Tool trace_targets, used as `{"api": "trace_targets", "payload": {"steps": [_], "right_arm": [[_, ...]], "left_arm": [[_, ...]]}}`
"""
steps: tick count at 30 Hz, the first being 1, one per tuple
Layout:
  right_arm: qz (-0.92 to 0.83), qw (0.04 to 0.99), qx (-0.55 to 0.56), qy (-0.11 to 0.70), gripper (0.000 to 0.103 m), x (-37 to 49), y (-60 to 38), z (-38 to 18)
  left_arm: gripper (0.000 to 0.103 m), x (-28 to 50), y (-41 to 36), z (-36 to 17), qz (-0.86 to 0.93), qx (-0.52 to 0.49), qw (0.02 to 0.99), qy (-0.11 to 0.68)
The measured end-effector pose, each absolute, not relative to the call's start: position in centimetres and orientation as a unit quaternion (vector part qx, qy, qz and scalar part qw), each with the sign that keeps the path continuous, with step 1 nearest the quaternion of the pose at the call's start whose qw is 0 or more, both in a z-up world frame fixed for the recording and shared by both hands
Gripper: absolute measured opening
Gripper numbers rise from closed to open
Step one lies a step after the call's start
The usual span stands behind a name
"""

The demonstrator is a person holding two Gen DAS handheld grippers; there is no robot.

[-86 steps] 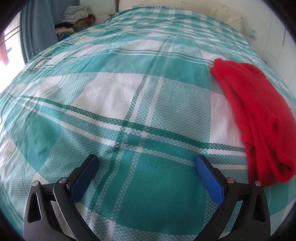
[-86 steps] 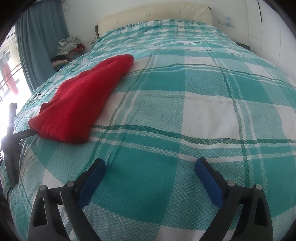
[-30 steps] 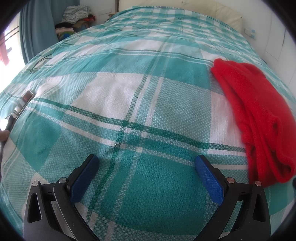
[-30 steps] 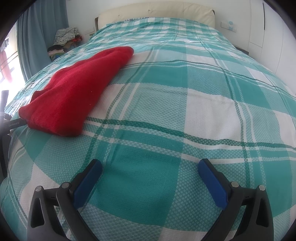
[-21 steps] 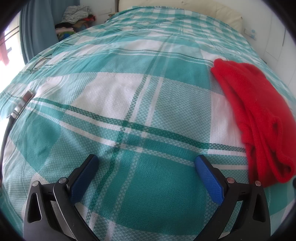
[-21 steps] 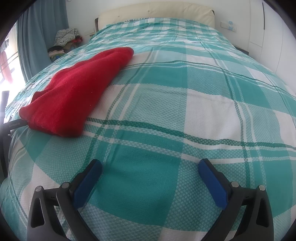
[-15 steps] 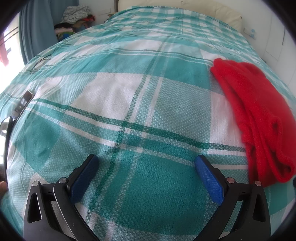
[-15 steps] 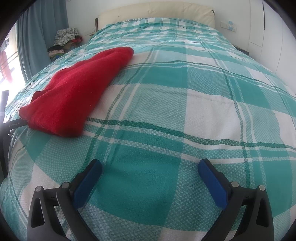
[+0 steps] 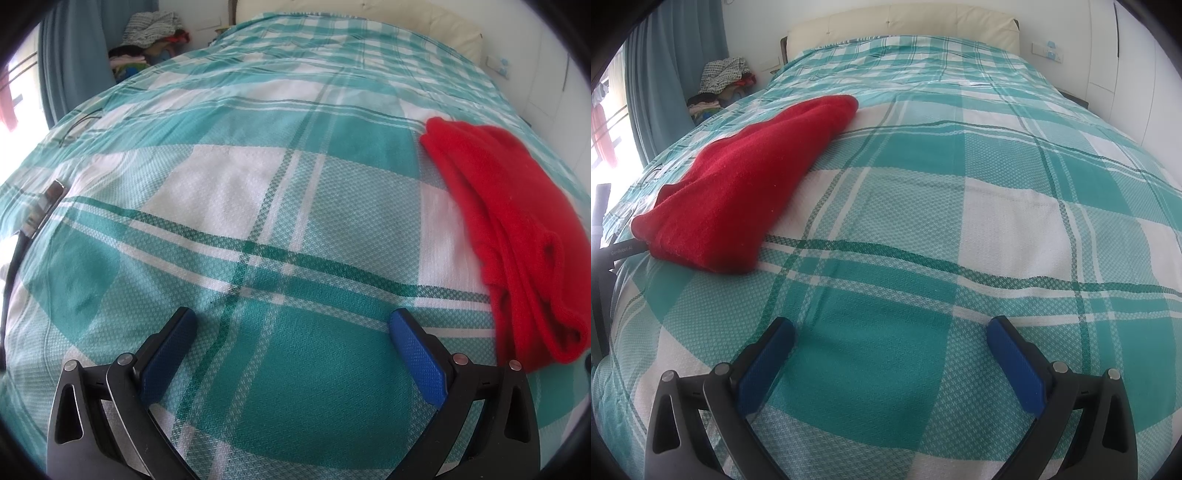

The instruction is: Fold small clothes

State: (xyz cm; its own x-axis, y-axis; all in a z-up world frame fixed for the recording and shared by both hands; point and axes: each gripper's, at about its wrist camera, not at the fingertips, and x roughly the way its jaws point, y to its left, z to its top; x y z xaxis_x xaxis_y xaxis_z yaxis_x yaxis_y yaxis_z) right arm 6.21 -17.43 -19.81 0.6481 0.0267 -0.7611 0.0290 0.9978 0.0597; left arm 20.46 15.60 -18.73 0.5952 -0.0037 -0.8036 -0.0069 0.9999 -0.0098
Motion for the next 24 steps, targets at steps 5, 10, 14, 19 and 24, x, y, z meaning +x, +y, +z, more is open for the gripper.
{"api": "trace_targets", "payload": {"steps": [5, 10, 14, 19, 24], "right_arm": [[0.000, 0.907, 0.034, 0.419, 0.103, 6.17, -17.43, -19.81], [0.000, 0.907, 0.034, 0.419, 0.103, 6.17, -17.46, -19.81], [0.000, 0.907, 0.034, 0.419, 0.103, 6.17, -17.44, -19.79], [0.001, 0.908, 0.036, 0.418, 0.103, 6.08, -17.45, -19.73], [0.002, 0.908, 0.038, 0.418, 0.103, 6.06, -17.44, -19.72]], "left_arm": [[0.103, 20.45, 15.60, -18.73, 0.001, -0.006, 0.893, 0.450], [0.103, 20.43, 15.60, -18.73, 0.001, -0.006, 0.893, 0.450], [0.103, 20.42, 15.60, -18.73, 0.001, -0.006, 0.893, 0.450], [0.103, 20.42, 15.60, -18.73, 0.001, -0.006, 0.893, 0.450], [0.103, 20.42, 15.60, -18.73, 0.001, -0.006, 0.893, 0.450]]}}
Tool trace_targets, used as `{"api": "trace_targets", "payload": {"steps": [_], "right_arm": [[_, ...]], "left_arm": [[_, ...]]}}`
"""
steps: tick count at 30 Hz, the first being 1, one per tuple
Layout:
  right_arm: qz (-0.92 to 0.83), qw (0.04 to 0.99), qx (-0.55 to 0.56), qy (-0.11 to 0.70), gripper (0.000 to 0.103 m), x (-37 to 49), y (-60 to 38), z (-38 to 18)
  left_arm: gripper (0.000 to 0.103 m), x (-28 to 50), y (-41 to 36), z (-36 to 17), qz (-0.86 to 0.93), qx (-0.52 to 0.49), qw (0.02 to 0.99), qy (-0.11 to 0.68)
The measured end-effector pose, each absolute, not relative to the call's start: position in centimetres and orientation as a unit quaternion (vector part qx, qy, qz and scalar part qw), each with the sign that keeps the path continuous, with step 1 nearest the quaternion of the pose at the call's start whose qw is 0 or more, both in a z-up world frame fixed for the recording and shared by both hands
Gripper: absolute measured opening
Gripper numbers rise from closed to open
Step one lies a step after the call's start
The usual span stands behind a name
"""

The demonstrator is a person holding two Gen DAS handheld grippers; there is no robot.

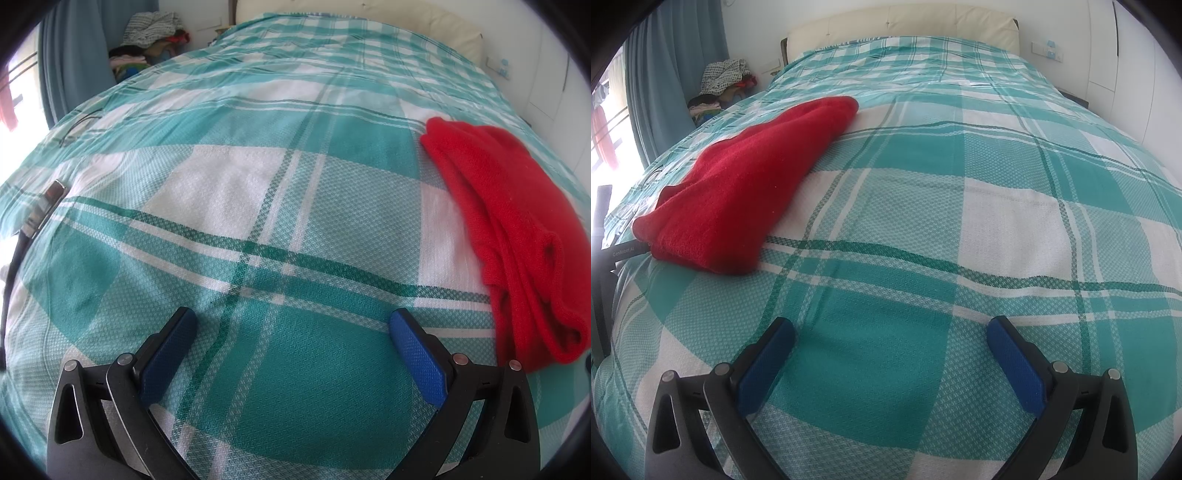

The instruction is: Fold small clothes

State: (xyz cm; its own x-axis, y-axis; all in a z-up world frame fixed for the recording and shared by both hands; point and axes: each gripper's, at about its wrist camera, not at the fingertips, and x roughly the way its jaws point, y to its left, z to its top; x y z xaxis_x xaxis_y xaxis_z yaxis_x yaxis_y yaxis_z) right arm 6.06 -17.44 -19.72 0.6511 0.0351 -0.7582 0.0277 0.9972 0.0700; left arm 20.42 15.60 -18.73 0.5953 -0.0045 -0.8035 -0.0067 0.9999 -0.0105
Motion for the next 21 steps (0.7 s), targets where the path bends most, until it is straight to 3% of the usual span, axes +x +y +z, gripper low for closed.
{"api": "trace_targets", "payload": {"steps": [21], "right_arm": [[0.018, 0.911, 0.063, 0.407, 0.103, 5.73, -18.33, -19.54]], "left_arm": [[0.103, 20.56, 15.60, -18.75, 0.003, -0.003, 0.892, 0.452]]}}
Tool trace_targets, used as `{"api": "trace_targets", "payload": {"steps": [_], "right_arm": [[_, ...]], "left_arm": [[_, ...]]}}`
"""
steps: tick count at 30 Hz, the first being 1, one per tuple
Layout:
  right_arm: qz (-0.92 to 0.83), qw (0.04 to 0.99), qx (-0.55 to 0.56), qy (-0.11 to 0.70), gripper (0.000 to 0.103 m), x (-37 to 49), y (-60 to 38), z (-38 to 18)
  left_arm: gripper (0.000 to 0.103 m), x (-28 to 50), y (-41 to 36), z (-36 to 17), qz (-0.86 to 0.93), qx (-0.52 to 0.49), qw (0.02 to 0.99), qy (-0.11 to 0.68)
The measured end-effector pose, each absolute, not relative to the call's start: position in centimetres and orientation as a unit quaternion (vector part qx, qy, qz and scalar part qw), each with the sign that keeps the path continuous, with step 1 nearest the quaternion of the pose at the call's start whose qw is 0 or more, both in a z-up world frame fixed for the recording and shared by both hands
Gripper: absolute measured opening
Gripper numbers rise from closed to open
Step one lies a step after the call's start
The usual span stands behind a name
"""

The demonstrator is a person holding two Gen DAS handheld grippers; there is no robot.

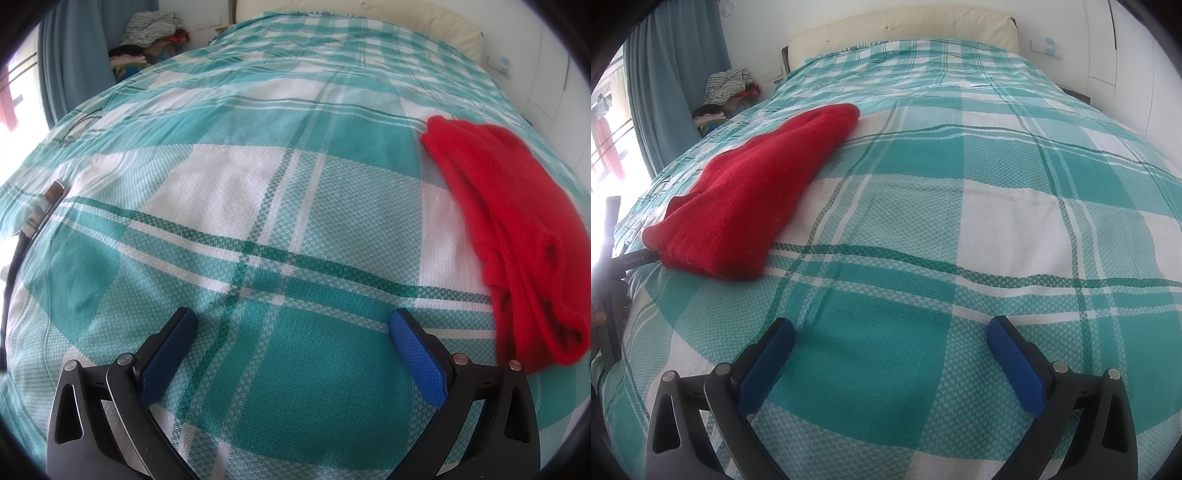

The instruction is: Fold small clothes

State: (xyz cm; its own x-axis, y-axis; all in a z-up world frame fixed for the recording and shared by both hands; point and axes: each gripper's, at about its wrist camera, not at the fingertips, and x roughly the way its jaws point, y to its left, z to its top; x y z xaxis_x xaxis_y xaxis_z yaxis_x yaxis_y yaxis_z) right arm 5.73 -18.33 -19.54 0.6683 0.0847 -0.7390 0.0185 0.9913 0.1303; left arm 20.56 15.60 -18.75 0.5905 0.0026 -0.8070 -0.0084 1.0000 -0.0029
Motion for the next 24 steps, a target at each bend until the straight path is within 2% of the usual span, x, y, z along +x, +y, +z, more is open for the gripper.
{"api": "trace_targets", "payload": {"steps": [13, 16, 18, 21, 24], "right_arm": [[0.016, 0.910, 0.057, 0.409, 0.103, 5.9, -18.3, -19.6], [0.015, 0.910, 0.056, 0.412, 0.103, 6.0, -18.3, -19.5], [0.016, 0.907, 0.059, 0.416, 0.102, 6.1, -18.4, -18.5], [0.060, 0.918, 0.102, 0.378, 0.101, 6.3, -18.9, -14.9], [0.128, 0.910, 0.148, 0.364, 0.101, 10.1, -18.5, -12.4]], "left_arm": [[0.103, 20.5, 15.7, -18.8, 0.005, -0.007, 0.893, 0.450], [0.103, 21.1, 16.0, -18.2, -0.005, -0.019, 0.880, 0.475], [0.102, 21.3, 17.0, -16.8, -0.048, -0.069, 0.866, 0.493], [0.102, 21.5, 17.6, -14.0, -0.154, -0.198, 0.850, 0.462], [0.103, 24.2, 13.5, -13.0, -0.235, -0.200, 0.823, 0.477]]}}
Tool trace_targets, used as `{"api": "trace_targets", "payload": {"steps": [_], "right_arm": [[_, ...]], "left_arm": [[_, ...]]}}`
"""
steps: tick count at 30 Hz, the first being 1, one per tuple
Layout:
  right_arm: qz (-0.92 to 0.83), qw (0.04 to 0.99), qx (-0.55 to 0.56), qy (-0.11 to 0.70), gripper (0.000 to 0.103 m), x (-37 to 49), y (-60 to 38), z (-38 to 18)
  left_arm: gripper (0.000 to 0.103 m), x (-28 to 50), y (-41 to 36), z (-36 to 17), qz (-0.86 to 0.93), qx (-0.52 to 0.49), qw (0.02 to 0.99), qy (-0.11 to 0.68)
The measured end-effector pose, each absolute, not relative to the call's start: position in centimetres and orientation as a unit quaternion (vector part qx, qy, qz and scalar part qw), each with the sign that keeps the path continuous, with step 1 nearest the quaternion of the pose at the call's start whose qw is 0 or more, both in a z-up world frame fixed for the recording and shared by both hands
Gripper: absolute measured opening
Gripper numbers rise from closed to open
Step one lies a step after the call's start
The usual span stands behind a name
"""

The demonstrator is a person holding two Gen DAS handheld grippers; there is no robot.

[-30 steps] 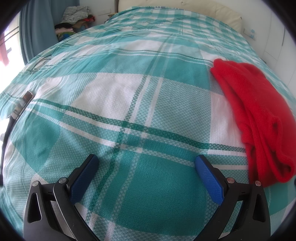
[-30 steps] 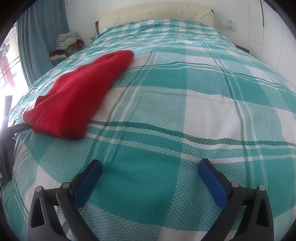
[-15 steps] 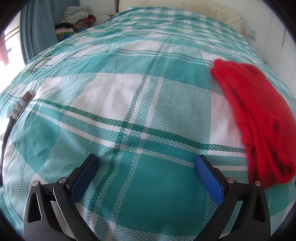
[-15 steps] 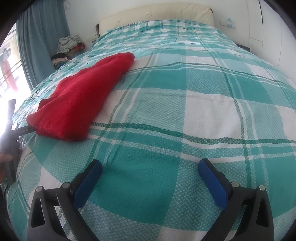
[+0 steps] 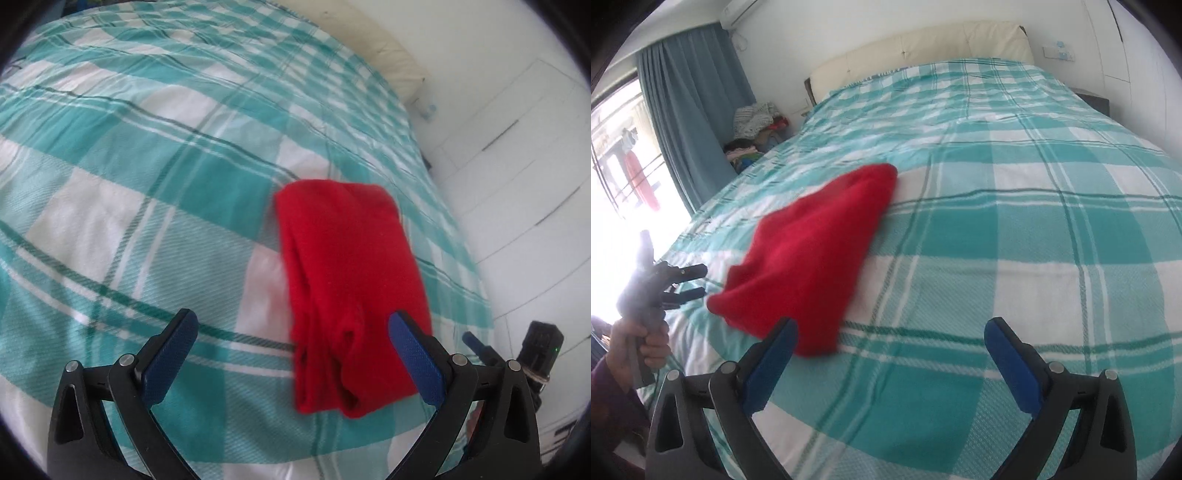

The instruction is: Fold small clothes

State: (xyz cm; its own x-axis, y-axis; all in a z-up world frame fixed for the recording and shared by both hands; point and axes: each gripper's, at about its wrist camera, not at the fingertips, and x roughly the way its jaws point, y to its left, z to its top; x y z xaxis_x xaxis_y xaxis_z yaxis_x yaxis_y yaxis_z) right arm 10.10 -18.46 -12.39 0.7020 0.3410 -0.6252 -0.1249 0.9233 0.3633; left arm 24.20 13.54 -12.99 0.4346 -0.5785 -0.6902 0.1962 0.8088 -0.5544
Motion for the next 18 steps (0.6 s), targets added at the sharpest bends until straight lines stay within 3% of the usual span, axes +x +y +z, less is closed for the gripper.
{"api": "trace_targets", "payload": {"steps": [5, 7, 8, 9, 10, 11, 12, 15, 18], "right_arm": [[0.203, 0.861, 0.246, 0.396, 0.100, 19.1, -17.0, -14.0], [0.204, 0.839, 0.274, 0.424, 0.090, 21.9, -16.5, -16.0], [0.207, 0.823, 0.294, 0.440, 0.078, 23.0, -16.3, -17.1], [0.195, 0.814, 0.302, 0.456, 0.073, 23.7, -15.9, -18.0], [0.174, 0.820, 0.291, 0.462, 0.061, 23.9, -15.5, -18.4], [0.159, 0.833, 0.262, 0.460, 0.051, 24.0, -14.7, -18.2], [0.147, 0.850, 0.217, 0.458, 0.039, 23.7, -13.6, -17.7], [0.119, 0.890, 0.076, 0.433, 0.030, 22.4, -9.5, -15.4], [0.117, 0.908, 0.029, 0.400, 0.028, 21.6, -8.0, -13.0]], "left_arm": [[0.102, 28.6, 8.0, -15.4, -0.219, -0.144, 0.807, 0.529], [0.102, 29.4, 7.2, -15.8, -0.214, -0.145, 0.803, 0.537], [0.100, 29.5, 6.7, -15.7, -0.215, -0.137, 0.804, 0.537], [0.089, 29.4, 6.2, -15.6, -0.215, -0.125, 0.806, 0.537], [0.074, 29.4, 5.7, -15.7, -0.215, -0.114, 0.806, 0.540], [0.037, 29.5, 5.2, -15.9, -0.222, -0.112, 0.799, 0.547], [0.028, 29.5, 5.1, -16.1, -0.223, -0.117, 0.797, 0.549], [0.020, 28.9, 4.8, -15.1, -0.216, -0.105, 0.813, 0.530], [0.019, 28.4, 5.0, -12.7, -0.224, -0.103, 0.828, 0.503]]}}
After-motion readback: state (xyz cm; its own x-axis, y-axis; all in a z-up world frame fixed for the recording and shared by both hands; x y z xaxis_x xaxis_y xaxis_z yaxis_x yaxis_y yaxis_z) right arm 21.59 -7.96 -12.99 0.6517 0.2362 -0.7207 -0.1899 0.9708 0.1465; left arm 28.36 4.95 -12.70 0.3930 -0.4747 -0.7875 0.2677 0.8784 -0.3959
